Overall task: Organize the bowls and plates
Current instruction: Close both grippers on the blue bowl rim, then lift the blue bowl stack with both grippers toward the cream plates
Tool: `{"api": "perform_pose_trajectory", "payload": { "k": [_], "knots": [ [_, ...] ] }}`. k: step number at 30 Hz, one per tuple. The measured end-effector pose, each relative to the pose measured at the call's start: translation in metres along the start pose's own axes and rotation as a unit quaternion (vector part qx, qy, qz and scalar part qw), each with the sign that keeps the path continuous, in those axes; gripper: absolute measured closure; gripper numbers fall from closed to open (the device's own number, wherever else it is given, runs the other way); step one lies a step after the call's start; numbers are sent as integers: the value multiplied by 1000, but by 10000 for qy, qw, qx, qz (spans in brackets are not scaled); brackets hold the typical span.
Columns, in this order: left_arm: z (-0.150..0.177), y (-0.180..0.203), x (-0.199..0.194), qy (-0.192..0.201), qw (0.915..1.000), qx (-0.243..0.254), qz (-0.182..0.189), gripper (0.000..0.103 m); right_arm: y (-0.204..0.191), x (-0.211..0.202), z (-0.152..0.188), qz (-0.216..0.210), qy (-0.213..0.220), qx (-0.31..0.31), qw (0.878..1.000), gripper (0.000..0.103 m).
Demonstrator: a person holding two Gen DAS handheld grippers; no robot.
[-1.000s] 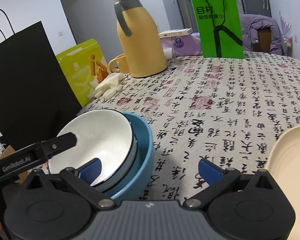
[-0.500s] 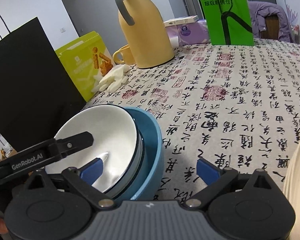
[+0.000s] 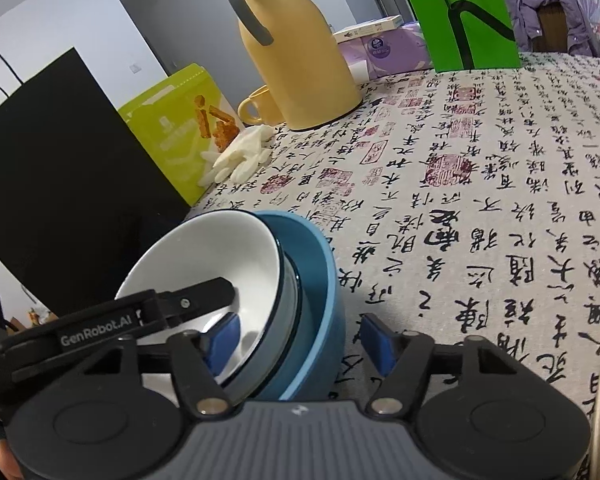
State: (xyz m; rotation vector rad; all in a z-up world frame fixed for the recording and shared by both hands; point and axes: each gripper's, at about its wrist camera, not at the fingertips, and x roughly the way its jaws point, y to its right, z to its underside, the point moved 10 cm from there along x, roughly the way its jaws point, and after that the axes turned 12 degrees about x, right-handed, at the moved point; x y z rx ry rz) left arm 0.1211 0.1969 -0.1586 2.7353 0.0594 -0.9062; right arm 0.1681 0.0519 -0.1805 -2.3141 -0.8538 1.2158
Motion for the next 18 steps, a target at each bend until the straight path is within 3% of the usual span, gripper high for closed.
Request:
{"api": "perform_pose_trajectory", "payload": {
  "k": [5, 18],
  "knots": [
    [2, 2, 0, -32, 9999, -110, 81, 52, 0, 1, 3, -156, -53, 184, 9997, 50],
    [4, 3, -2, -13, 9996, -283, 66, 55, 1, 1, 7, -214, -68, 408, 9989, 52]
  ]
}}
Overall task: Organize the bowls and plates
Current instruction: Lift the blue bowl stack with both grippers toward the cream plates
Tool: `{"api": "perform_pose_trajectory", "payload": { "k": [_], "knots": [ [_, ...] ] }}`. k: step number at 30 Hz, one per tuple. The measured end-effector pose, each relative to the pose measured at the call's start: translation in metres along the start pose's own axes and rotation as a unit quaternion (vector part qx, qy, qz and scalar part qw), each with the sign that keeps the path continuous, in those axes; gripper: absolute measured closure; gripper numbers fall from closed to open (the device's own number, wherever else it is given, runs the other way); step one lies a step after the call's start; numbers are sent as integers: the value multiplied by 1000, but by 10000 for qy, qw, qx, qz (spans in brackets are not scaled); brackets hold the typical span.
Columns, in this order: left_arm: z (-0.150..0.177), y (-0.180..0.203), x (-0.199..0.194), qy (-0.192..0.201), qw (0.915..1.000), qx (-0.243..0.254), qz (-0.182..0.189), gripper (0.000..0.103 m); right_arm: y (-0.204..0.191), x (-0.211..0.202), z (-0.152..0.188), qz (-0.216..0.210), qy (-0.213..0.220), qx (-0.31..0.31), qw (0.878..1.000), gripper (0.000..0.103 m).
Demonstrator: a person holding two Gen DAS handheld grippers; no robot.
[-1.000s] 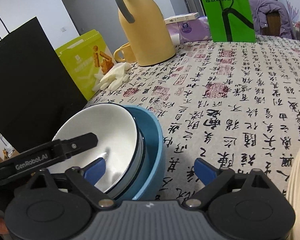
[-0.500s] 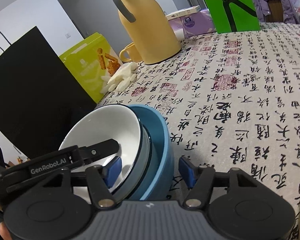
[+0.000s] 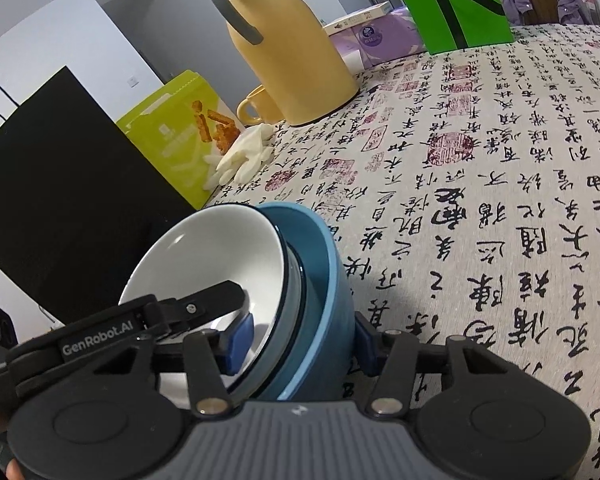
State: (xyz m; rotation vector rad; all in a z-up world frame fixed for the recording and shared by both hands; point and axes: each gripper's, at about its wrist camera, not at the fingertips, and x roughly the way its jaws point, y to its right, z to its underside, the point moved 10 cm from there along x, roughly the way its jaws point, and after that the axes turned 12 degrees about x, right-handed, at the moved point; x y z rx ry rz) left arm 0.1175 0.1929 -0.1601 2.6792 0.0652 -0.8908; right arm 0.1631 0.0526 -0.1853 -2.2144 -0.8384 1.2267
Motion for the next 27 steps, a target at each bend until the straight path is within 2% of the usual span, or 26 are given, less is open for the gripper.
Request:
{"api": "perform_pose_trajectory", "payload": {
  "k": [14, 27],
  "knots": [
    [1, 1, -1, 52, 10000, -46, -25, 54, 2, -1, 3, -76, 42, 192, 9998, 54],
    [3, 0, -3, 31, 9998, -191, -108, 53, 8, -5, 1, -95, 151, 594, 9981, 62]
  ]
}}
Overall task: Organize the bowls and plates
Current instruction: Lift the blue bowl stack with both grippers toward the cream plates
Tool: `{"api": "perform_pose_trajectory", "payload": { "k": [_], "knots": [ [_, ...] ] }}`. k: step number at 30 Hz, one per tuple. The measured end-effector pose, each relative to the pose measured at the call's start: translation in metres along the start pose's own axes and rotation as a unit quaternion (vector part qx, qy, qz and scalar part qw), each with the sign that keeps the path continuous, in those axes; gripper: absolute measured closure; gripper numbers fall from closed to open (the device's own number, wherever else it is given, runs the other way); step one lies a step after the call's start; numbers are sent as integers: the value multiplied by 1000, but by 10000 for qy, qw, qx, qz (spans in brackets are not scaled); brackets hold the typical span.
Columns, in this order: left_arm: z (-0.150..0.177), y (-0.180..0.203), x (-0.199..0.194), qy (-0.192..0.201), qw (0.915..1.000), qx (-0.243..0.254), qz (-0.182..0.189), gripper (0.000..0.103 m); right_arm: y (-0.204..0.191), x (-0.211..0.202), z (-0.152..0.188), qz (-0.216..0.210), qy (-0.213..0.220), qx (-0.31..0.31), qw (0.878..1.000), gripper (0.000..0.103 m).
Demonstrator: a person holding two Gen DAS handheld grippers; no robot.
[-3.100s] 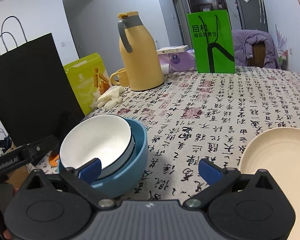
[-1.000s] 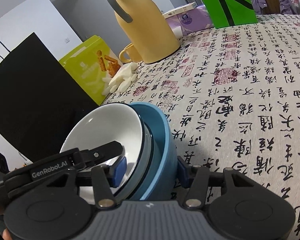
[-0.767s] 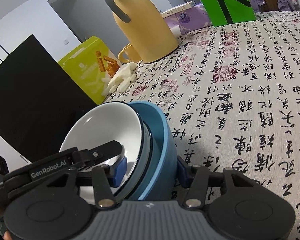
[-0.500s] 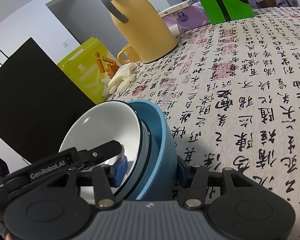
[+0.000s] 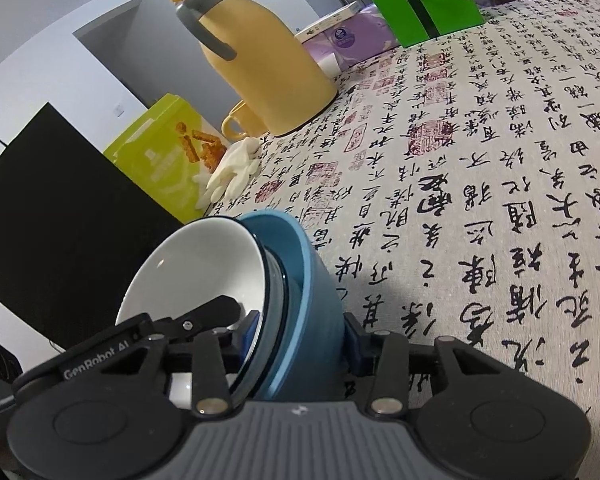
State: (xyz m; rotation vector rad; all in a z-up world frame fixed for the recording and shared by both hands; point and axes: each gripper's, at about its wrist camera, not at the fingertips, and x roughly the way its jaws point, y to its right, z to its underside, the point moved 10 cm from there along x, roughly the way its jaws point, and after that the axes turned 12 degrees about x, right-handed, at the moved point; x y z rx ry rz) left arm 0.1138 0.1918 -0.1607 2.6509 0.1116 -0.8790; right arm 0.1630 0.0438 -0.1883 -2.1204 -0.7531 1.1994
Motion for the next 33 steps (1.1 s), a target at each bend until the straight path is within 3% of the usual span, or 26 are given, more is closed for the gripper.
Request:
{"api": "perform_pose_trajectory", "payload": {
  "k": [33],
  "knots": [
    [-5, 1, -3, -44, 9996, -225, -189, 54, -1, 1, -5, 50, 30, 208, 9998, 63]
  ]
}}
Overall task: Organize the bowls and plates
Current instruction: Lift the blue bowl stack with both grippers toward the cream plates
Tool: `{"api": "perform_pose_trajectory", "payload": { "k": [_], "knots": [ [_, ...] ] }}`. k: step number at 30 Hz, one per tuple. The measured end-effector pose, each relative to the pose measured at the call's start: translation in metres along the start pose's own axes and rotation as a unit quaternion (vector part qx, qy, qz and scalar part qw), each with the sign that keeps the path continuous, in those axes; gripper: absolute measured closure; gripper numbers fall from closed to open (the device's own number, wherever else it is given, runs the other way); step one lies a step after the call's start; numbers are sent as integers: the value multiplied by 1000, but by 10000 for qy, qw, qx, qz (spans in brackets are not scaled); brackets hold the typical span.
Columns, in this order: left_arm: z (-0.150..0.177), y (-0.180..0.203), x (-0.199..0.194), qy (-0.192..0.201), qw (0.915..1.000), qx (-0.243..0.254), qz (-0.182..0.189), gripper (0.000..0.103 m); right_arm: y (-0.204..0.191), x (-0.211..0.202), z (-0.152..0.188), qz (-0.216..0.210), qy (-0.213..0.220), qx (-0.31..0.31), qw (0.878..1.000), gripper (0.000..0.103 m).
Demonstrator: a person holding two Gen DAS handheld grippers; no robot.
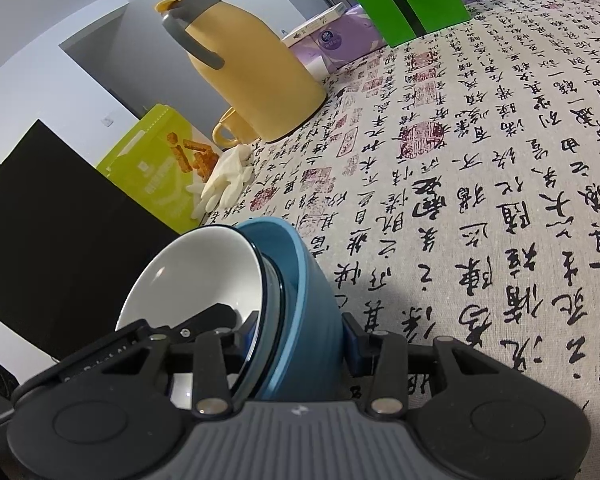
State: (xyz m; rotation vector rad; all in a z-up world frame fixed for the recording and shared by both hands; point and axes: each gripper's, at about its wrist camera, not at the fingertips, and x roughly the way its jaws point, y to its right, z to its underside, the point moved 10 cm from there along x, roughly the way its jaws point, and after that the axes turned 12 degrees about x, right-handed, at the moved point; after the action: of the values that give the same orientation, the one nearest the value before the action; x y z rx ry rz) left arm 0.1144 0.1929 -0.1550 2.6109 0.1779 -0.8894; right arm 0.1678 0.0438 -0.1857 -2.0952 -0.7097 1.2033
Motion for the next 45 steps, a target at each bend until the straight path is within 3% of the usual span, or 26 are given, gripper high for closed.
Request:
{"api": "perform_pose_trajectory", "payload": {
  "k": [45],
  "knots": [
    [-10, 35, -30, 277, 9994, 193, 82, 54, -7, -46, -4, -228, 312, -83, 9992, 63]
  ]
}}
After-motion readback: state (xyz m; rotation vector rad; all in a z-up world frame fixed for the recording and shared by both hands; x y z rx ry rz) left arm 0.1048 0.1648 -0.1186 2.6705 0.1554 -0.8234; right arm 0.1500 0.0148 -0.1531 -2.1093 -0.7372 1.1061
